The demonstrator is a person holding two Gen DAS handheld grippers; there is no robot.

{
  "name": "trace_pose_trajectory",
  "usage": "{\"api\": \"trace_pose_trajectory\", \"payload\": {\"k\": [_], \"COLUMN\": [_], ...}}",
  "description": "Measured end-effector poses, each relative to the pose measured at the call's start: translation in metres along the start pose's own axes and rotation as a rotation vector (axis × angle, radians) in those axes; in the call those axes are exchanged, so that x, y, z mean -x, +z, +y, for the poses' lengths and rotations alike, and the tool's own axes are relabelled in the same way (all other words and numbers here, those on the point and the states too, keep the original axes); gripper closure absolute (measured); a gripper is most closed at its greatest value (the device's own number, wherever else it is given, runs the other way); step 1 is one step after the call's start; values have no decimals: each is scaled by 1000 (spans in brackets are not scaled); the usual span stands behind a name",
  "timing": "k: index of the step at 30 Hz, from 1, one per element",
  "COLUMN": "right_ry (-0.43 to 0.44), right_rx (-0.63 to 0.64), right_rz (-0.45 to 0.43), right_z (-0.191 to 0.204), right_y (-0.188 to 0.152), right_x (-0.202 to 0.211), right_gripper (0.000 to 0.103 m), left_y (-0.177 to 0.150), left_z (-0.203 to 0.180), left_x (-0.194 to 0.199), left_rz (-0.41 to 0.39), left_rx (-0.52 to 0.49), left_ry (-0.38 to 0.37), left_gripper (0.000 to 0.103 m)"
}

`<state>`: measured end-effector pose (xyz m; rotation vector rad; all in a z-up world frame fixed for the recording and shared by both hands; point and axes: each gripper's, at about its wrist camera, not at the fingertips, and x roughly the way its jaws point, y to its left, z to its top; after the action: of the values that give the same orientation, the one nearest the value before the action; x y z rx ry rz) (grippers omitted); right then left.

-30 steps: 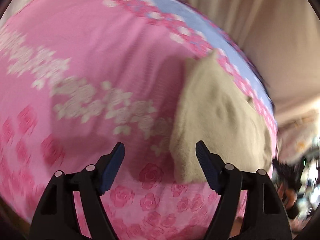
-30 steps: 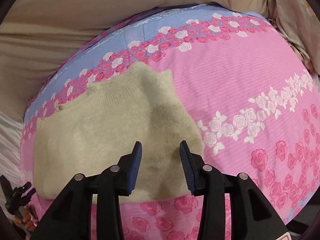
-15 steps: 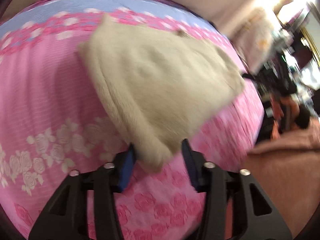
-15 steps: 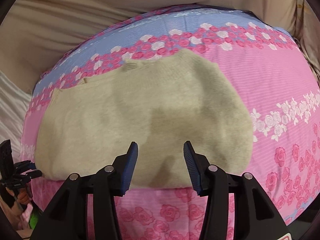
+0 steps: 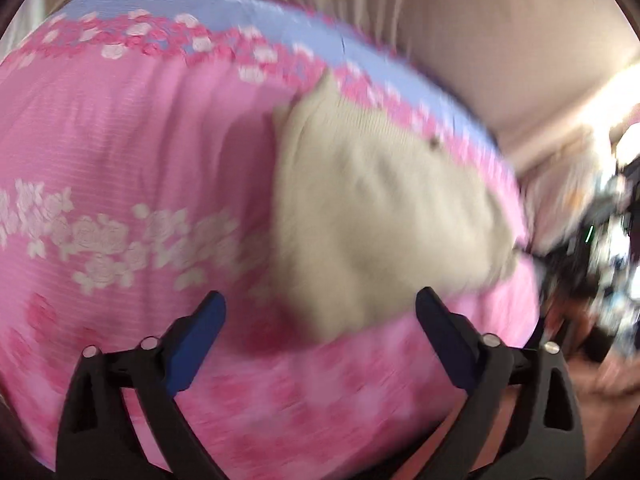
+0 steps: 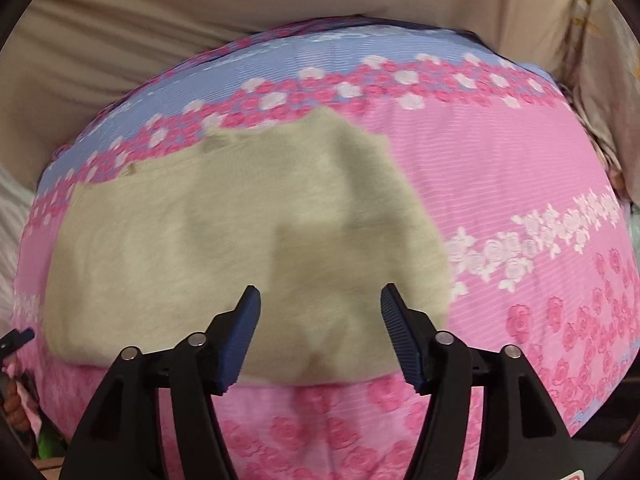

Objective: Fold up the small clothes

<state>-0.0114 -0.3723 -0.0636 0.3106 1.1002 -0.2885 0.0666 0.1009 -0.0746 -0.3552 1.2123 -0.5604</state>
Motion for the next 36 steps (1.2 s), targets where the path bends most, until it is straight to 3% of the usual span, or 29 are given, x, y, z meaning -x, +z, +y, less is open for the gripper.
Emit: {"api": "trace_pose_trajectory", "payload": {"k": [2, 6, 8, 10, 12, 13, 14, 15, 16, 20, 22, 24, 26, 27, 28, 30, 32, 36], "right_ry": [6, 53, 121, 174, 193, 192, 172, 186, 192, 217, 196, 149, 79, 80, 116, 70, 91, 126], "right_rx": [-69, -157, -198, -222, -216, -194, -153, -130, -117, -19, 19, 28, 6, -31, -70, -92, -84, -9], "right_rz": [18, 71, 107, 138, 100, 93, 89, 80, 69, -70, -116, -57, 99, 127, 82, -10, -67, -80], "right_z": [-25, -55, -60, -57, -48, -41, -33, -28, -25, -7, -7, -15, -32, -39, -44, -45, -41, -16], "right_y": [6, 13, 18, 21, 25, 29, 34, 40, 47, 71, 75, 72, 60, 54, 51, 48, 43, 36], "right_x": [-12, -45, -64, -81, -85, -86, -86, -83, -77, -14, 1, -27, -76, -84, -74, -42, -18, 5], "right_gripper": [38, 35, 35, 29, 21, 39, 54, 78, 81, 83, 81, 75, 73, 73, 72, 65, 64, 62], "left_y": [4, 14, 19, 22, 30, 33, 38, 44, 48, 65, 65, 58, 45, 39, 35, 34, 33, 19], "left_z": [-2, 12, 13, 5, -4, -9, -14, -19, -24, -52, -57, -46, -24, -21, -21, -21, -19, -3], "left_x": [-18, -61, -75, -82, -91, -95, -98, -97, -91, -57, -56, -77, -98, -97, -90, -80, -75, -73], "left_rz": [11, 46, 36, 14, 25, 28, 35, 40, 18, -88, -99, -40, 41, 21, -6, -17, -34, -39], "left_rx": [87, 281, 341, 346, 317, 294, 267, 256, 257, 209, 191, 188, 248, 274, 285, 287, 323, 488], "left_ry": [0, 116, 98, 130, 127, 167, 172, 191, 197, 131, 161, 243, 283, 281, 265, 268, 253, 222], "left_gripper": [9, 10, 10, 12, 26, 51, 66, 84, 88, 89, 88, 88, 84, 81, 81, 78, 69, 41]}}
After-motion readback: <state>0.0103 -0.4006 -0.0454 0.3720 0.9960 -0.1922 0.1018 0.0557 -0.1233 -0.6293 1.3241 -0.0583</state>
